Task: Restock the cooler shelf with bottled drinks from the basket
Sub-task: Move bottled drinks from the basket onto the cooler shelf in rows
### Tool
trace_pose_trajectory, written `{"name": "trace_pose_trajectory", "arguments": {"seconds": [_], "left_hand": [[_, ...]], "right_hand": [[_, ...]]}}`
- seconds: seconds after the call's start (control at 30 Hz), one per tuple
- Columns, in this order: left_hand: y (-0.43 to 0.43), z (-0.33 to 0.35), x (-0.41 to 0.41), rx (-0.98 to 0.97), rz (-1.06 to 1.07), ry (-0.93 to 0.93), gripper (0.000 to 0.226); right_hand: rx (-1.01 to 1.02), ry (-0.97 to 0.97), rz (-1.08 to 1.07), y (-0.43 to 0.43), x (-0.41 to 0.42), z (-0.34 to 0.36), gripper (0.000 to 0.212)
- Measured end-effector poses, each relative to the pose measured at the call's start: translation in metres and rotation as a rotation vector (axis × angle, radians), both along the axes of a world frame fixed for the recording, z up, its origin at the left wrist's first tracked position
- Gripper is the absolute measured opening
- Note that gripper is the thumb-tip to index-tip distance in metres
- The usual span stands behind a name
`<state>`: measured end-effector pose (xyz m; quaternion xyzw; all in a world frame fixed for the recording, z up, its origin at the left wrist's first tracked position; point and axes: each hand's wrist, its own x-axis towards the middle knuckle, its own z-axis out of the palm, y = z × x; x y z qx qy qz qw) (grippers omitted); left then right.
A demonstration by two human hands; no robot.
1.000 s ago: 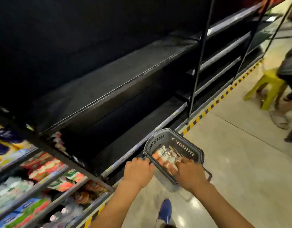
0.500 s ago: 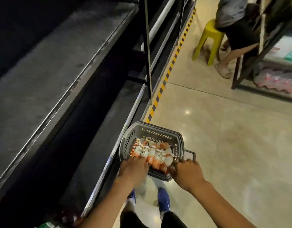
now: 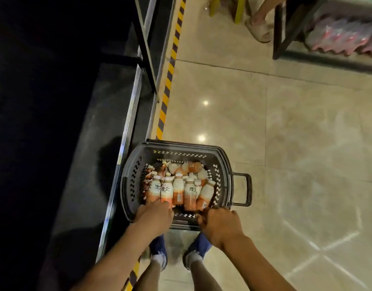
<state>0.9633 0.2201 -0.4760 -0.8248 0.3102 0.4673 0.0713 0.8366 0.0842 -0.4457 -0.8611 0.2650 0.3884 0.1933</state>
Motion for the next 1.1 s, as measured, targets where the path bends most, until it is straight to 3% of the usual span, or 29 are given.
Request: {"name": "trace_pose_trajectory", "arguments": {"seconds": [0.2,0.27,0.37,0.47,0.6,0.7,0.87,0.93,1.03,1.1], "left_hand": [[0.016,-0.139,0.019,-0.001,0.140,0.005,0.034],[0.019,-0.181,0.025,0.024,0.153,0.001,0.031],[0.023,-0.243,0.038,0.048,0.282,-0.041,0.030],[0.032,-0.315,0.052,0.080,0.552,-0.108,0.054],[0.041,-0.379,0.051,0.103,0.818,-0.069,0.083],[0.049,-0.403,0.042,0.071,0.813,-0.158,0.086],[0.049,-0.412,0.041,-0.098,1.001,-0.137,0.079],[0.045,-0.405,0.047,-0.124,1.092,-0.034,0.082],[0.043,-0.390,0.052,-0.173,1.344,0.255,0.049],[0.042,-0.371,0.051,-0.172,1.424,0.375,0.045]], "right_hand": [[0.025,0.164,-0.050,0.011,0.029,-0.134,0.044],[0.069,0.187,-0.191,0.012,0.034,-0.176,0.041],[0.181,0.166,-0.586,0.015,0.038,-0.246,0.040],[0.210,0.083,-0.865,0.018,0.039,-0.322,0.046],[0.170,0.043,-0.866,0.025,0.046,-0.373,0.078],[0.106,0.049,-0.894,0.031,0.051,-0.401,0.098],[0.063,-0.019,-1.038,0.025,0.057,-0.426,0.096],[0.115,-0.002,-1.113,0.020,0.058,-0.428,0.100],[0.242,-0.003,-1.264,0.018,0.055,-0.417,0.084],[0.322,-0.047,-1.308,0.021,0.049,-0.399,0.083]]}}
